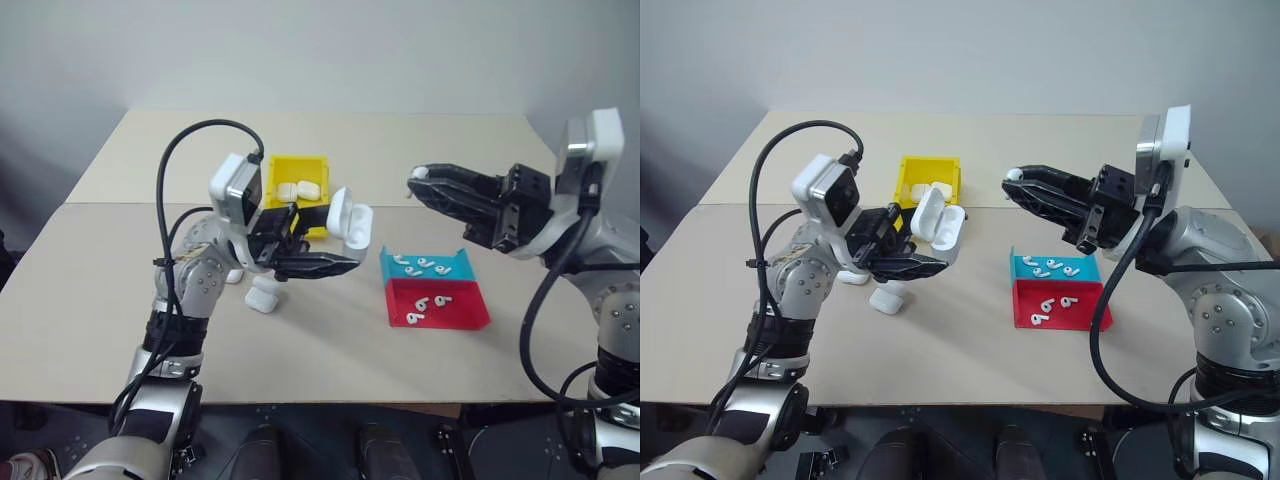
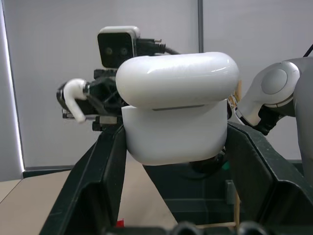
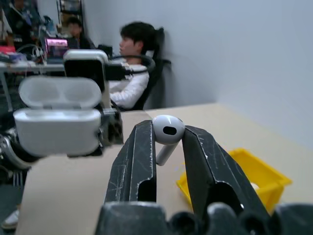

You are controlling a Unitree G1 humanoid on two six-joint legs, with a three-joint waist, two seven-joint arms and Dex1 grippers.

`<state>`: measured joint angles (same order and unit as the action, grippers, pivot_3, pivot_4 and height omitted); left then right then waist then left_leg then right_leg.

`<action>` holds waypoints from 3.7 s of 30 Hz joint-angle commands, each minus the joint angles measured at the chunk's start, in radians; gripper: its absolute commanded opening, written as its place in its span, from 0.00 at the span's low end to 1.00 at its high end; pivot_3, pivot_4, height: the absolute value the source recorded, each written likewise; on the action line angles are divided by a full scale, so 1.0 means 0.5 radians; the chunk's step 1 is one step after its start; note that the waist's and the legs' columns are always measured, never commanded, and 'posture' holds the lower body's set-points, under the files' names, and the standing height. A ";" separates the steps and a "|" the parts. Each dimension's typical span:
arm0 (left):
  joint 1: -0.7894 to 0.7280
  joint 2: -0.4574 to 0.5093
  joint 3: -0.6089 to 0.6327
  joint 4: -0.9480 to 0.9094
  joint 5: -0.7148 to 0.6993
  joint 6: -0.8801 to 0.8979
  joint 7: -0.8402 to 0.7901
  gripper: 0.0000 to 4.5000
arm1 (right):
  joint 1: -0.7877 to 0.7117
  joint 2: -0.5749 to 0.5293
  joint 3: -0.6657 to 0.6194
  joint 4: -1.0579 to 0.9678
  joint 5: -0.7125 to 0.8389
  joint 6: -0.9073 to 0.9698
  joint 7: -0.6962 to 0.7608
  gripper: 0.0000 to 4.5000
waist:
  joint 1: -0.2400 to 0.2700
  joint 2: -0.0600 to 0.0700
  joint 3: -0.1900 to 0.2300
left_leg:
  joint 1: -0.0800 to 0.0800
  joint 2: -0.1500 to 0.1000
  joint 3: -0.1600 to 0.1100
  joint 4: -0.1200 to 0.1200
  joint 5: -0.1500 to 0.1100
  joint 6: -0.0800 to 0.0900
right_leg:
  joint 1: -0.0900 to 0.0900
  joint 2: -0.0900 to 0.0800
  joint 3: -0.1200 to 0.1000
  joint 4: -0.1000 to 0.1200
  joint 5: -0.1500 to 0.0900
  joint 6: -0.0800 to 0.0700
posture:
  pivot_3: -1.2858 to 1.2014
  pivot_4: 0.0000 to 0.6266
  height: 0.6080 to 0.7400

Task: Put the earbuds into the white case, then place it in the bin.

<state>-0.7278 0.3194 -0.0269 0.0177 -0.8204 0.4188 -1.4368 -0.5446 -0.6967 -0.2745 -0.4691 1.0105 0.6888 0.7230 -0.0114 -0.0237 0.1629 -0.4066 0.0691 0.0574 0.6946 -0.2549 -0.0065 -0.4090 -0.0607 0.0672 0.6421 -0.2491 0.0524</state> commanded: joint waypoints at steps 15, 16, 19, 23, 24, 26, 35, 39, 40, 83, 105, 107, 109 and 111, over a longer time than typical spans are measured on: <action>-0.028 -0.076 -0.002 -0.062 0.065 -0.020 0.061 0.61 | -0.006 0.009 0.117 -0.333 0.236 -0.009 -0.193 0.14 | -0.001 0.000 0.000 | -0.001 0.000 0.000 -0.001 0.000 0.001 | 0.000 0.000 0.000 -0.001 0.000 0.000 | 0.52 0.24 1.00; -0.026 -0.075 -0.002 -0.067 0.063 -0.019 0.063 0.61 | 0.005 0.003 0.141 -0.335 0.205 -0.017 -0.180 0.14 | -0.001 0.000 0.000 | -0.001 0.000 0.000 -0.001 0.000 0.001 | 0.000 0.000 0.000 -0.001 0.000 0.000 | 0.52 0.24 1.00; -0.020 -0.069 -0.003 -0.077 0.063 -0.019 0.063 0.61 | 0.029 -0.005 0.201 -0.334 0.112 -0.036 -0.152 0.14 | -0.001 0.000 0.000 | -0.001 0.000 0.000 -0.001 0.000 0.001 | -0.001 0.000 0.000 -0.001 0.000 0.000 | 0.52 0.24 1.00; -0.018 -0.063 -0.002 -0.082 0.063 -0.020 0.058 0.61 | 0.045 -0.009 0.222 -0.318 0.030 -0.058 -0.117 0.14 | -0.001 0.000 0.000 | -0.001 0.000 0.000 -0.001 -0.001 0.001 | -0.001 0.000 0.000 -0.001 0.000 0.000 | 0.52 0.24 1.00; -0.014 -0.061 -0.001 -0.086 0.062 -0.020 0.057 0.61 | 0.054 -0.012 0.221 -0.317 0.014 -0.064 -0.103 0.14 | -0.001 0.000 0.000 | -0.001 0.000 0.000 -0.001 -0.001 0.001 | -0.001 0.000 0.000 -0.001 0.000 0.000 | 0.52 0.24 1.00; -0.008 -0.062 0.001 -0.092 0.064 -0.024 0.057 0.61 | 0.070 -0.031 0.217 -0.319 -0.007 -0.070 -0.063 0.14 | -0.001 0.000 0.000 | -0.001 0.000 0.000 -0.001 -0.001 0.001 | -0.001 0.000 0.000 -0.002 0.000 0.000 | 0.52 0.24 1.00; -0.001 -0.071 -0.006 -0.088 0.075 -0.052 0.063 0.61 | 0.091 -0.179 0.265 -0.304 -0.080 -0.112 0.225 0.49 | -0.001 0.000 0.000 | -0.002 0.000 0.000 -0.001 -0.001 0.001 | -0.002 0.000 0.000 -0.002 0.000 0.000 | 0.52 0.24 1.00; -0.006 -0.078 -0.004 -0.079 0.085 -0.062 0.063 0.61 | 0.061 -0.177 0.281 -0.274 -0.123 -0.133 0.264 0.71 | -0.002 0.000 0.000 | -0.001 0.000 0.000 -0.001 -0.001 0.002 | -0.002 0.000 0.000 -0.002 0.000 0.000 | 0.52 0.24 1.00; -0.006 -0.081 -0.002 -0.078 0.088 -0.063 0.064 0.61 | 0.052 -0.175 0.281 -0.264 -0.127 -0.135 0.268 0.71 | -0.002 0.000 0.000 | -0.002 0.000 0.000 -0.001 -0.001 0.002 | -0.002 0.000 0.000 -0.002 0.000 0.000 | 0.52 0.24 1.00; 0.395 0.090 0.156 -0.555 0.078 -0.141 0.490 0.61 | -1.574 0.149 1.697 3.461 -3.009 -2.527 1.030 0.55 | -0.019 0.003 0.001 | -0.018 0.001 0.009 -0.003 0.002 -0.003 | -0.027 -0.001 0.006 0.001 -0.001 -0.001 | 0.52 0.24 1.00; 0.424 0.155 0.142 -0.593 0.028 -0.135 0.546 0.61 | -1.503 0.207 1.652 3.515 -3.081 -2.468 1.037 0.14 | -0.024 0.003 0.001 | -0.014 0.001 0.009 -0.002 0.003 -0.005 | -0.025 -0.001 0.006 0.006 -0.001 -0.001 | 0.52 0.24 1.00; 0.422 0.154 0.139 -0.589 0.029 -0.136 0.540 0.61 | -1.499 0.207 1.640 3.511 -3.072 -2.444 1.027 0.14 | -0.024 0.003 0.001 | -0.014 0.001 0.009 -0.002 0.003 -0.005 | -0.025 -0.001 0.006 0.007 -0.001 -0.001 | 0.52 0.24 1.00; 0.419 0.152 0.136 -0.588 0.029 -0.136 0.537 0.61 | -1.505 0.197 1.616 3.499 -3.057 -2.427 1.019 0.14 | -0.024 0.003 0.001 | -0.014 0.001 0.009 -0.002 0.003 -0.005 | -0.025 -0.001 0.006 0.007 -0.001 -0.001 | 0.52 0.24 1.00; 0.411 0.149 0.131 -0.579 0.028 -0.137 0.528 0.61 | -1.525 0.174 1.549 3.472 -2.997 -2.407 1.059 0.14 | -0.024 0.003 0.001 | -0.014 0.001 0.009 -0.002 0.003 -0.005 | -0.025 -0.001 0.006 0.007 -0.001 -0.001 | 0.52 0.24 1.00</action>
<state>-0.5030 0.3918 0.0358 -0.2581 -0.7860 0.3533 -1.1660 -1.2978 -0.5939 0.5367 1.2835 -0.5254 -0.5275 1.2385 -0.0235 -0.0222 0.1634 -0.4137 0.0697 0.0620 0.6936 -0.2534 -0.0091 -0.4215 -0.0613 0.0701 0.6454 -0.2494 0.0521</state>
